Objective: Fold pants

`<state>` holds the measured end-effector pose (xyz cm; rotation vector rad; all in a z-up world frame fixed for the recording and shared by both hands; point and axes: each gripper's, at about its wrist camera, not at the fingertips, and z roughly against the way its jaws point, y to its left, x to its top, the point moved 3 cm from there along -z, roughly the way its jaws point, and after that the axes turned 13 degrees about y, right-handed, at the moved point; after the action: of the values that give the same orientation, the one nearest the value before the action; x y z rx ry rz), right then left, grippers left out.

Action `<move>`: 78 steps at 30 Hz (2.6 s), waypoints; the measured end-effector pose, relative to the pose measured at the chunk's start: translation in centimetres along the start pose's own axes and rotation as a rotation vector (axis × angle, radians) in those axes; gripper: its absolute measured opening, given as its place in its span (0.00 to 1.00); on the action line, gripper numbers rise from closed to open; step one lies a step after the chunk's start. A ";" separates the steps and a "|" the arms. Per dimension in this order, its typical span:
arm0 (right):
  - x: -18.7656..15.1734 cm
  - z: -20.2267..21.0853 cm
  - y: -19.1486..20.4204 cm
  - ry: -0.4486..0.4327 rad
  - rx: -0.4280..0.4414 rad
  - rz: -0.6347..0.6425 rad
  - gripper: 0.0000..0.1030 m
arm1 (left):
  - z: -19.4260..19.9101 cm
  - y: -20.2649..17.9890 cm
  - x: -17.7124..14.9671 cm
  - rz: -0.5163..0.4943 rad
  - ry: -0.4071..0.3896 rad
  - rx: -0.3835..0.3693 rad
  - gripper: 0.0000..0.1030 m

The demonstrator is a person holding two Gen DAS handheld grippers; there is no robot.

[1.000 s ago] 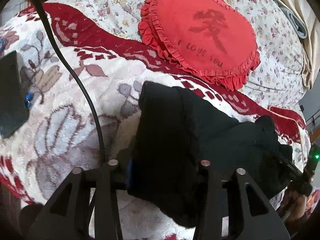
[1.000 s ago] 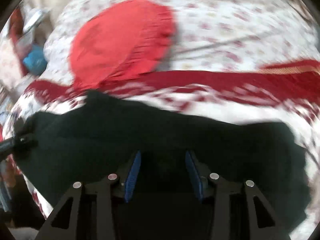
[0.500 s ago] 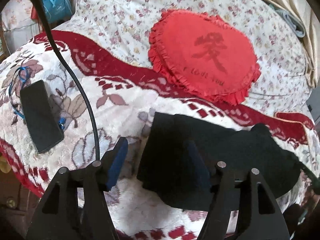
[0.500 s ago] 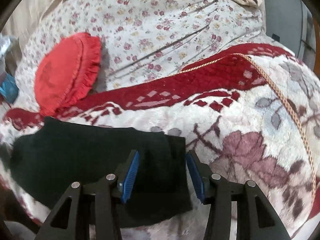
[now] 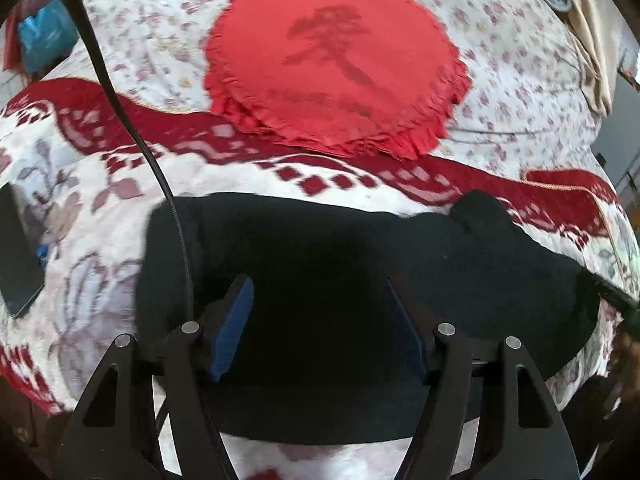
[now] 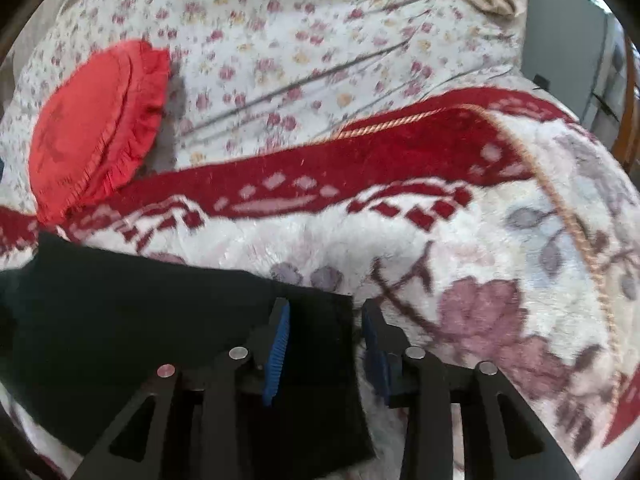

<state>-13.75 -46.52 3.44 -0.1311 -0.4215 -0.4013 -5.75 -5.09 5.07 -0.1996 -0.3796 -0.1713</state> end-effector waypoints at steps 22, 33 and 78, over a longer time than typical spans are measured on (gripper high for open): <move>-5.7 0.7 2.9 0.068 0.182 0.062 0.42 | -5.7 -9.8 0.0 -0.191 0.082 0.022 0.65; -5.8 -0.2 1.3 0.096 0.145 0.041 0.45 | -4.7 -14.1 0.1 -0.274 0.082 -0.023 0.65; -8.0 -1.6 -2.2 0.043 0.499 -0.285 0.66 | -13.4 -39.0 2.6 -0.836 0.310 -0.326 0.76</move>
<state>-20.77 -46.06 -1.34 0.4258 -0.4876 -0.5655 -6.56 -46.15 0.21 -0.3211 -0.1021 -1.0800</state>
